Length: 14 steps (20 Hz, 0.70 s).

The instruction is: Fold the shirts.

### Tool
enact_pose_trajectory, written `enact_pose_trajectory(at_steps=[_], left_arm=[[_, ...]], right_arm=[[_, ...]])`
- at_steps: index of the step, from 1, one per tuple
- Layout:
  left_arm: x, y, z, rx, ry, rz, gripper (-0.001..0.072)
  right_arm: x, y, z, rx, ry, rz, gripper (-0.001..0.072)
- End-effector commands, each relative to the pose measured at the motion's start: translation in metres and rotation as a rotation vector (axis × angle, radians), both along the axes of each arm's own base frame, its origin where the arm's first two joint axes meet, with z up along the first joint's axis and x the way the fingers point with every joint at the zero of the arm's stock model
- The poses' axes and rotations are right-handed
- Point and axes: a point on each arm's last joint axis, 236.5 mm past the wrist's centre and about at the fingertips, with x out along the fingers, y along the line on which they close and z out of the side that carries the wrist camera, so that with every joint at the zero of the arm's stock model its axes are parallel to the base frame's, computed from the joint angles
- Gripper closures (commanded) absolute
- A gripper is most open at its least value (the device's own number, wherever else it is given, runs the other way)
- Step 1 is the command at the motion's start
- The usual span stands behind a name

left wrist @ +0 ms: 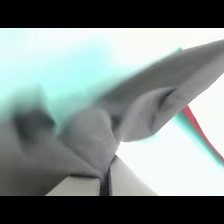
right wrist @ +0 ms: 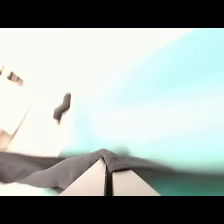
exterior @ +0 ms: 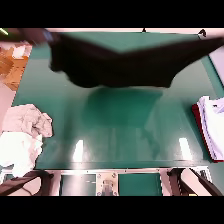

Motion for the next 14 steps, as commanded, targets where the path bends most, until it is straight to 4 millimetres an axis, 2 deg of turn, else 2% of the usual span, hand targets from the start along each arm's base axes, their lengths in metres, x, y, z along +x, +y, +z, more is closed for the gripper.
enact_pose_trajectory(at_steps=[1, 2, 3, 4, 6, 8, 10, 12, 14], left_arm=[[-0.131, 0.005, 0.197, -0.036, -0.609, 0.104, 0.0687], [-0.163, 0.007, 0.222, -0.036, -0.708, 0.129, 0.0686], [-0.188, 0.011, 0.238, -0.035, -0.782, 0.161, 0.0686], [-0.205, 0.015, 0.245, -0.023, -0.827, 0.191, 0.0686], [-0.213, 0.021, 0.244, 0.013, -0.842, 0.223, 0.0686], [-0.198, 0.023, 0.229, 0.033, -0.787, 0.229, 0.0686], [-0.168, 0.026, 0.206, 0.034, -0.701, 0.232, 0.0686], [-0.118, 0.03, 0.165, 0.035, -0.563, 0.238, 0.0685], [-0.066, 0.028, 0.11, 0.036, -0.408, 0.206, 0.0686]], right_arm=[[-0.093, 0.047, 0.178, -0.188, -0.511, -0.16, 0.0699], [-0.115, 0.055, 0.203, -0.232, -0.594, -0.214, 0.0698], [-0.134, 0.059, 0.22, -0.273, -0.659, -0.268, 0.0698], [-0.147, 0.063, 0.229, -0.304, -0.698, -0.306, 0.0698], [-0.158, 0.067, 0.231, -0.338, -0.718, -0.335, 0.0698], [-0.15, 0.059, 0.225, -0.336, -0.684, -0.352, 0.0699], [-0.132, 0.044, 0.207, -0.306, -0.622, -0.357, 0.0699], [-0.102, 0.024, 0.169, -0.258, -0.511, -0.352, 0.0698], [-0.067, 0.001, 0.118, -0.211, -0.385, -0.341, 0.0698]])
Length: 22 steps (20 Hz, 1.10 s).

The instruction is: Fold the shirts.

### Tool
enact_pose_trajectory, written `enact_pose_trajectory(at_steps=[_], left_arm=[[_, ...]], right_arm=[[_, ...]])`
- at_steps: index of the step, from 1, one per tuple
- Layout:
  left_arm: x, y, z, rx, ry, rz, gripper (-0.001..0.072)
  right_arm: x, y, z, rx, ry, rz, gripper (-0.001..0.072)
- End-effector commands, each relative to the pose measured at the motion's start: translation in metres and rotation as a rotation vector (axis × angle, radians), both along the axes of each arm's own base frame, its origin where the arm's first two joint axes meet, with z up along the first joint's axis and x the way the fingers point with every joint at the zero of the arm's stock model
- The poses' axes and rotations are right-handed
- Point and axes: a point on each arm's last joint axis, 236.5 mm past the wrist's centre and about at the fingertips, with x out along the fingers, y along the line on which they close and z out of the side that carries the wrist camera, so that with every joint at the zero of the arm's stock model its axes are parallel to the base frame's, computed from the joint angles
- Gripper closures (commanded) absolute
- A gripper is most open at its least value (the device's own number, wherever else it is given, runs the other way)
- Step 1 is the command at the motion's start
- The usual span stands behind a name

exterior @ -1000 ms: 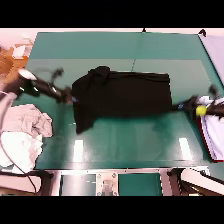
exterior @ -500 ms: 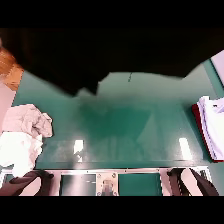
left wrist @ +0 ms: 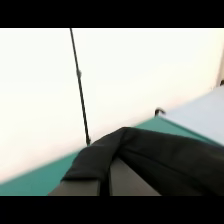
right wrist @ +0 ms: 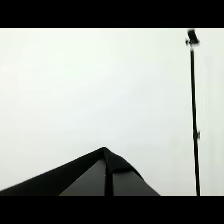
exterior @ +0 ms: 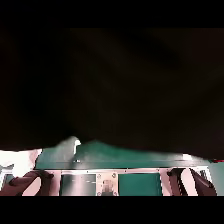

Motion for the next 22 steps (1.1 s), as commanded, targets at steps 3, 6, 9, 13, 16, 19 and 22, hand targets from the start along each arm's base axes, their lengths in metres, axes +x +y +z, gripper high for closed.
enact_pose_trajectory(at_steps=[3, 6, 9, 13, 16, 19, 22], left_arm=[[0.131, -0.017, -0.16, -0.055, 0.415, -0.124, 0.0685], [0.209, -0.051, -0.297, -0.019, 0.639, -0.169, 0.0686], [0.281, -0.074, -0.414, -0.071, 0.775, -0.1, 0.0686], [0.322, -0.093, -0.47, -0.179, 0.845, -0.133, 0.0685], [0.331, -0.091, -0.471, -0.207, 0.849, -0.121, 0.0038], [0.327, -0.066, -0.453, -0.212, 0.879, -0.161, 0.0044], [0.308, -0.003, -0.439, -0.187, 0.98, -0.2, 0.0044]], right_arm=[[0.095, -0.042, -0.164, 0.156, 0.348, 0.058, 0.0698], [0.158, -0.062, -0.296, 0.274, 0.574, 0.033, 0.0698], [0.212, -0.086, -0.425, 0.381, 0.799, -0.039, 0.0698], [0.264, -0.097, -0.524, 0.555, 0.97, -0.004, 0.0698], [0.281, -0.092, -0.536, 0.56, 0.999, 0.069, 0.0581], [0.278, -0.119, -0.514, 0.542, 0.968, 0.07, 0.0511], [0.227, -0.148, -0.506, 0.565, 1.057, 0.154, 0.0513]])
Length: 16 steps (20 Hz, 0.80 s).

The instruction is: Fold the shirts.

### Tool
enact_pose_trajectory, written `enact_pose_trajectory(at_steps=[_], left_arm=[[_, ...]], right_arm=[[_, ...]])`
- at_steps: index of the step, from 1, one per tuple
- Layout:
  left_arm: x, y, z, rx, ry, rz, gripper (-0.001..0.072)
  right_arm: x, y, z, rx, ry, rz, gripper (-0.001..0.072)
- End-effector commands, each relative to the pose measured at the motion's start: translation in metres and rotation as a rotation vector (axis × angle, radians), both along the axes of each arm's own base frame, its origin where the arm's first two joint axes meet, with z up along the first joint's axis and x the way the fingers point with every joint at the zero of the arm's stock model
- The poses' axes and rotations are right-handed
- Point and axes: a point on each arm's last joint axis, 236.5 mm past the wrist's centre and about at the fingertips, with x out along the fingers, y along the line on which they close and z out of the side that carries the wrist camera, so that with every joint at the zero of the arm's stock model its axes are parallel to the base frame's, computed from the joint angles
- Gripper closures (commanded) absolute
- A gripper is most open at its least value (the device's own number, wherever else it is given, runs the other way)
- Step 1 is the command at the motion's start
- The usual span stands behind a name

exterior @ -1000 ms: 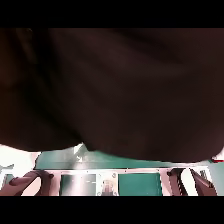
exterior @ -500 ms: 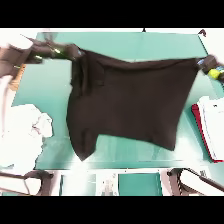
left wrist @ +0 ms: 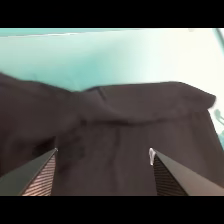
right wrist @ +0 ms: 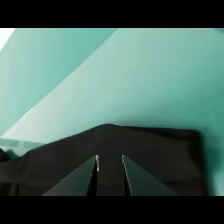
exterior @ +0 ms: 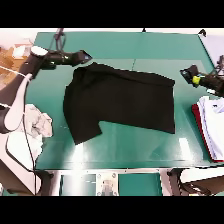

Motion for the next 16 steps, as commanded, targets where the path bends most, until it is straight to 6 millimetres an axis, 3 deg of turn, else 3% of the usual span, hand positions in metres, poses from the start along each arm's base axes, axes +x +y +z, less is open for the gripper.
enact_pose_trajectory(at_steps=[1, 3, 4, 5, 6, 8, 12, 16], left_arm=[[-0.03, 0.068, -0.003, 0.026, 0.163, -0.058, 0.0044], [-0.058, 0.113, -0.017, 0.034, 0.297, -0.066, 0.0044], [-0.069, 0.129, -0.02, 0.035, 0.338, -0.072, 0.0044], [-0.076, 0.14, -0.021, 0.026, 0.366, -0.07, 0.0044], [-0.081, 0.149, -0.021, 0.016, 0.389, -0.064, 0.0044], [-0.088, 0.158, -0.021, 0.011, 0.407, -0.069, 0.0044], [-0.09, 0.158, -0.023, 0.024, 0.41, -0.078, 0.0044], [-0.099, 0.156, -0.023, 0.021, 0.433, -0.107, 0.0044]], right_arm=[[-0.06, -0.02, -0.007, 0.068, 0.121, 0.119, 0.0513], [-0.118, -0.024, -0.032, 0.103, 0.277, 0.169, 0.0511], [-0.149, -0.023, -0.049, 0.112, 0.372, 0.18, 0.0458], [-0.176, -0.021, -0.066, 0.11, 0.461, 0.184, 0.041], [-0.203, -0.015, -0.084, 0.104, 0.549, 0.192, 0.0409], [-0.239, 0.01, -0.112, 0.155, 0.661, 0.223, 0.0331], [-0.275, 0.061, -0.141, 0.255, 0.759, 0.28, 0.0317], [-0.281, 0.082, -0.146, 0.253, 0.784, 0.332, 0.0317]])
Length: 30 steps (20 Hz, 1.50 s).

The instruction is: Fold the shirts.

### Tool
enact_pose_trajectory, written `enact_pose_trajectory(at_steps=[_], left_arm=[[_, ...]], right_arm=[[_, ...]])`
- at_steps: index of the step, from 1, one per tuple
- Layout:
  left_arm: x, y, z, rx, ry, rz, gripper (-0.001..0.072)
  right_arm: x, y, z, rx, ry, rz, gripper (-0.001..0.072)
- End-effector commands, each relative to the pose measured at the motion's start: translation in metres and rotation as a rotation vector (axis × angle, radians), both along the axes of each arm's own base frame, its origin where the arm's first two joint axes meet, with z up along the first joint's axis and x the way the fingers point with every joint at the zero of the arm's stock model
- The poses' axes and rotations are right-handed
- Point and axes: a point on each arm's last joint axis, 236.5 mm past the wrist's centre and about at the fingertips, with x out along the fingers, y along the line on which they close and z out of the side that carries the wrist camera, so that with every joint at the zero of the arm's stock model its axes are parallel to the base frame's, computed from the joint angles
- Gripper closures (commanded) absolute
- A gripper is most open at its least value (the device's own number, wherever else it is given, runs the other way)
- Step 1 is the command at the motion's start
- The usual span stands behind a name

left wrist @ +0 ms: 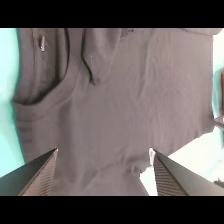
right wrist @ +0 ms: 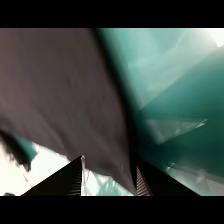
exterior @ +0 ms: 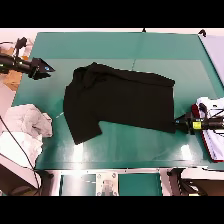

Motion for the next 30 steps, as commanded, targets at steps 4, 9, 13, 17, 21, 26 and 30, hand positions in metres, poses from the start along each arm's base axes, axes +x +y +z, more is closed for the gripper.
enact_pose_trajectory(at_steps=[4, 9, 13, 17, 21, 26, 30], left_arm=[[-0.023, 0.009, -0.014, 0.05, 0.108, -0.035, 0.0044], [-0.07, 0.002, -0.07, 0.034, 0.368, -0.036, 0.0044], [-0.1, -0.026, -0.113, 0.001, 0.502, -0.034, 0.0045], [-0.13, -0.071, -0.141, 0.015, 0.595, -0.1, 0.0046], [-0.16, -0.113, -0.174, 0.059, 0.671, -0.118, 0.0165], [-0.15, -0.114, -0.166, 0.083, 0.638, -0.093, 0.0421], [-0.15, -0.091, -0.156, 0.221, 0.567, -0.033, 0.0261]], right_arm=[[-0.012, 0.034, -0.007, 0.004, 0.026, 0.136, 0.0597], [0.045, -0.019, 0.014, -0.162, -0.105, 0.07, 0.0699], [0.07, -0.055, 0.033, -0.238, -0.16, 0.004, 0.0699], [0.07, -0.049, 0.031, -0.236, -0.174, 0.036, 0.0699], [0.07, -0.047, 0.032, -0.236, -0.178, 0.046, 0.0699], [0.068, -0.044, 0.033, -0.224, -0.174, 0.056, 0.0699], [0.067, -0.043, 0.033, -0.218, -0.173, 0.062, 0.0699]])
